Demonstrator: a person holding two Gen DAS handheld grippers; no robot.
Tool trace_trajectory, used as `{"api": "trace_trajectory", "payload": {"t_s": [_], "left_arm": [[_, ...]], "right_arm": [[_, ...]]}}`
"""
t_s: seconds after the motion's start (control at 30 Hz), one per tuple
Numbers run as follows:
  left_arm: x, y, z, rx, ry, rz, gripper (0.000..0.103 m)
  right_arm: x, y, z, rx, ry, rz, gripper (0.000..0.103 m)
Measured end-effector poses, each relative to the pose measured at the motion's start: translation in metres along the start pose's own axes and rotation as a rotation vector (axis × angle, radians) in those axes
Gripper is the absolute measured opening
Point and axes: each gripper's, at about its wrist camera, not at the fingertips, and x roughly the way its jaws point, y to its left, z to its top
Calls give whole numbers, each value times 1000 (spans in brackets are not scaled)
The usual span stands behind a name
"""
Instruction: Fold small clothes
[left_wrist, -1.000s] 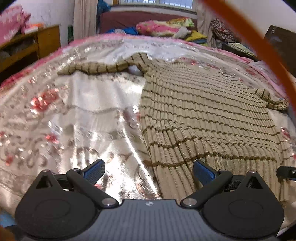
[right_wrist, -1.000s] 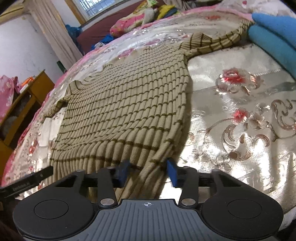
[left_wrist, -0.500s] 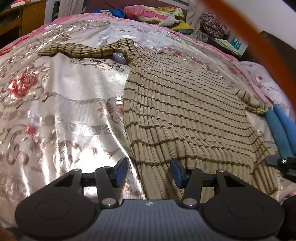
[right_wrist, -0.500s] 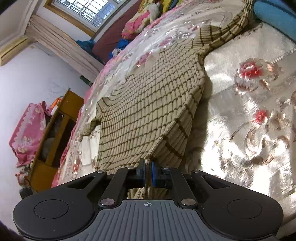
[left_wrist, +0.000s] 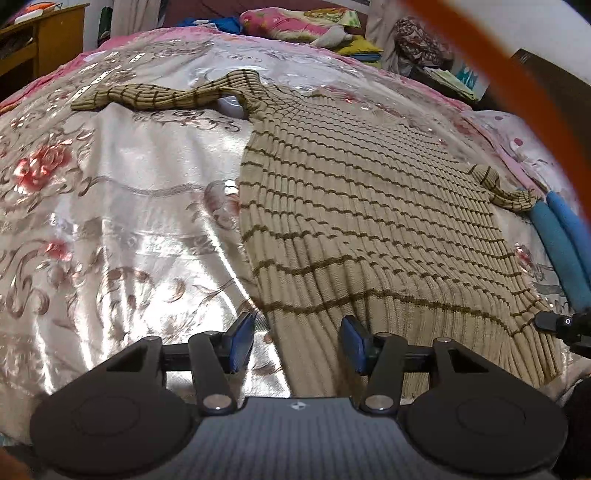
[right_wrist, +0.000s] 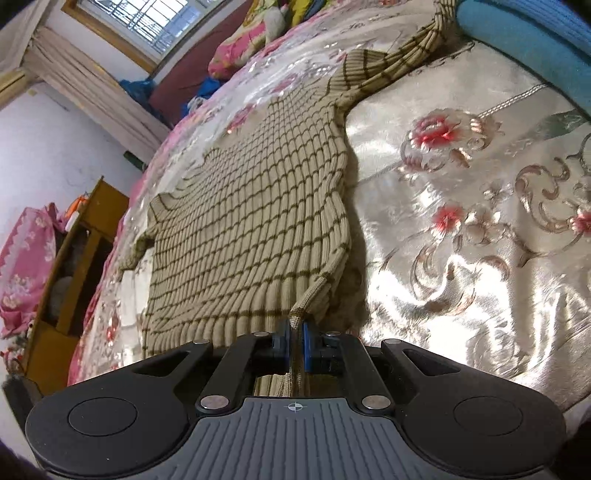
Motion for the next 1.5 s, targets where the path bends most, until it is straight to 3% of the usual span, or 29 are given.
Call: {"api": "trace_trajectory", "payload": {"t_s": [0.2, 0.33, 0.43, 0.5, 0.67, 0.83, 1.07, 1.2, 1.27, 1.3, 1.33, 1.37, 1.5], "left_arm": [[2, 4, 2, -22, 14, -52, 57], [8, 1, 8, -23, 11, -76, 61], [3, 3, 8, -29, 11, -101, 61], [-1, 6, 6, -52, 16, -131, 61], [0, 4, 4, -41, 18, -134, 61], [1, -2, 4, -12, 27, -189, 61], [6, 14, -1, -88, 55, -188, 60], [14, 5, 2, -75, 73, -147, 60], [16, -3, 5, -57, 72, -135, 51], [17, -4, 7, -60, 71, -140, 45], [17, -2, 8, -73, 75, -152, 32], [17, 1, 10, -94, 77, -168, 22], [0, 21, 21, -206, 39, -264, 14]], "right_arm": [[6, -9, 1, 1, 36, 5, 8], [16, -11, -4, 30, 77, 28, 14], [19, -12, -6, 32, 95, 58, 33], [19, -11, -6, 21, 98, 82, 40], [22, -5, -7, -22, 102, 79, 41], [21, -4, -8, -23, 99, 78, 37], [20, -8, -9, -37, 119, 88, 35], [23, -4, -12, -63, 128, 89, 35], [26, -2, -10, -53, 130, 89, 31], [27, 0, -9, -49, 132, 91, 23], [28, 1, -8, -40, 133, 93, 12], [29, 2, -7, -27, 135, 98, 9], [16, 1, 2, 51, 109, 195, 8]]}}
